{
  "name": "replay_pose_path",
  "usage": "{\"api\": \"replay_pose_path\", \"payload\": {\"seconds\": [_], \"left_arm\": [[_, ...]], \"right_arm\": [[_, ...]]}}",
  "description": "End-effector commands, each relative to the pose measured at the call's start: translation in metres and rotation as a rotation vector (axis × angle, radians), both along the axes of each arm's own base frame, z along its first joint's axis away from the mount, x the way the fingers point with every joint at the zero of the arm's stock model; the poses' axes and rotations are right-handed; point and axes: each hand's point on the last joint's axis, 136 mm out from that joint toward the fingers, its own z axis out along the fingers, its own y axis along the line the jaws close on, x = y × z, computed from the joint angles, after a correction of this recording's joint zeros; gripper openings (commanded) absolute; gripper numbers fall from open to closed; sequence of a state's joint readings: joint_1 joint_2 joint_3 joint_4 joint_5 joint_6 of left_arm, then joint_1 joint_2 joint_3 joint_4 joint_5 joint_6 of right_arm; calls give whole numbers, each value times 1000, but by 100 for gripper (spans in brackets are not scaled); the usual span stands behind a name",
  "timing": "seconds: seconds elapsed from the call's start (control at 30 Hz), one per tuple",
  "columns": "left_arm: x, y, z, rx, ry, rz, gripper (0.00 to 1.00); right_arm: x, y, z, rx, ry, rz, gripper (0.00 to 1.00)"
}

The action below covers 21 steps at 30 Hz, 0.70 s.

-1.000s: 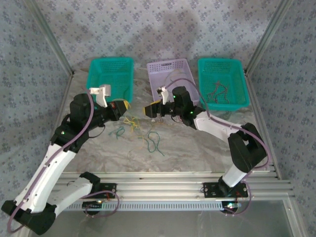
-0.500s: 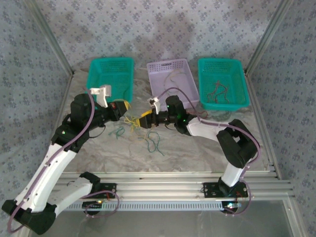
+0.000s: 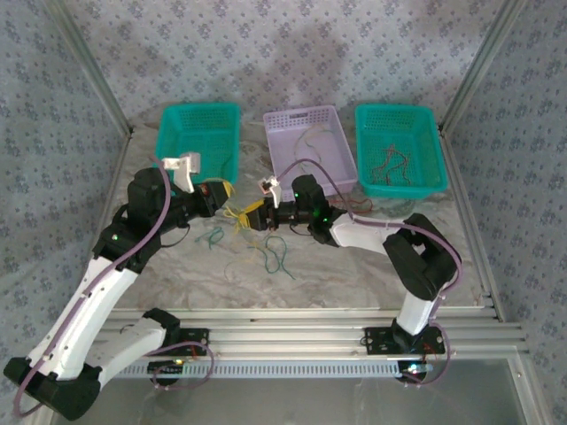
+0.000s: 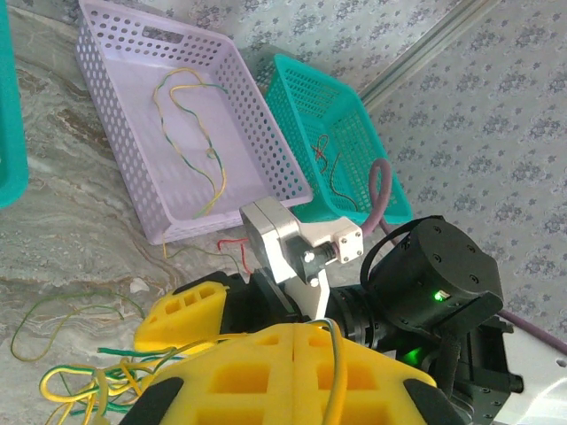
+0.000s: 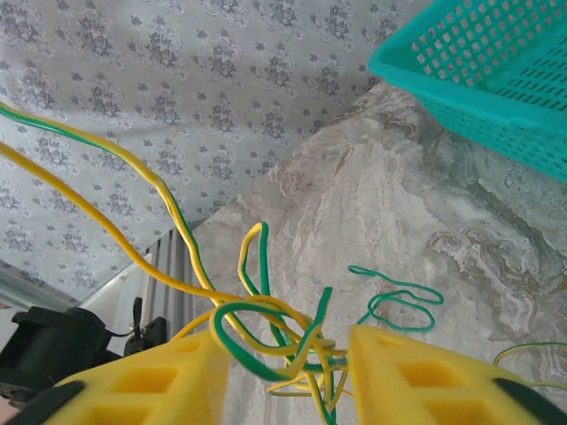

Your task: Untangle the cables

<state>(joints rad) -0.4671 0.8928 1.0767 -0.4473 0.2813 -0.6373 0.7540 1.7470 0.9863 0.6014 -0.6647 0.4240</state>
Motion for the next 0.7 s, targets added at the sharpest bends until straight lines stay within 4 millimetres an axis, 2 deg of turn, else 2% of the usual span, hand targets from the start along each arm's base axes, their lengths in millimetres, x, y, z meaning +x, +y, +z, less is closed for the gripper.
{"api": "replay_pose_path", "payload": {"seconds": [0.0, 0.13, 0.23, 0.3, 0.33, 0.53, 0.67], "left_arm": [[0, -4, 7, -8, -40, -23, 0], [-1, -3, 6, -3, -38, -22, 0], [-2, -1, 5, 2, -37, -19, 0], [-4, 0, 5, 7, -39, -20, 0], [-5, 1, 6, 11, -42, -19, 0], [-13, 9, 6, 44, -48, -14, 0], [-19, 16, 8, 74, -60, -4, 0]], "right_arm": [[5, 8, 12, 29, -44, -12, 33], [6, 8, 15, 32, -57, -23, 22], [9, 4, 18, 26, -71, -46, 9], [14, -2, 16, 0, -81, -77, 0], [18, -7, 13, -21, -85, -106, 0], [63, -66, 8, -62, -63, -378, 0], [77, -102, 13, -77, -76, -519, 0]]}}
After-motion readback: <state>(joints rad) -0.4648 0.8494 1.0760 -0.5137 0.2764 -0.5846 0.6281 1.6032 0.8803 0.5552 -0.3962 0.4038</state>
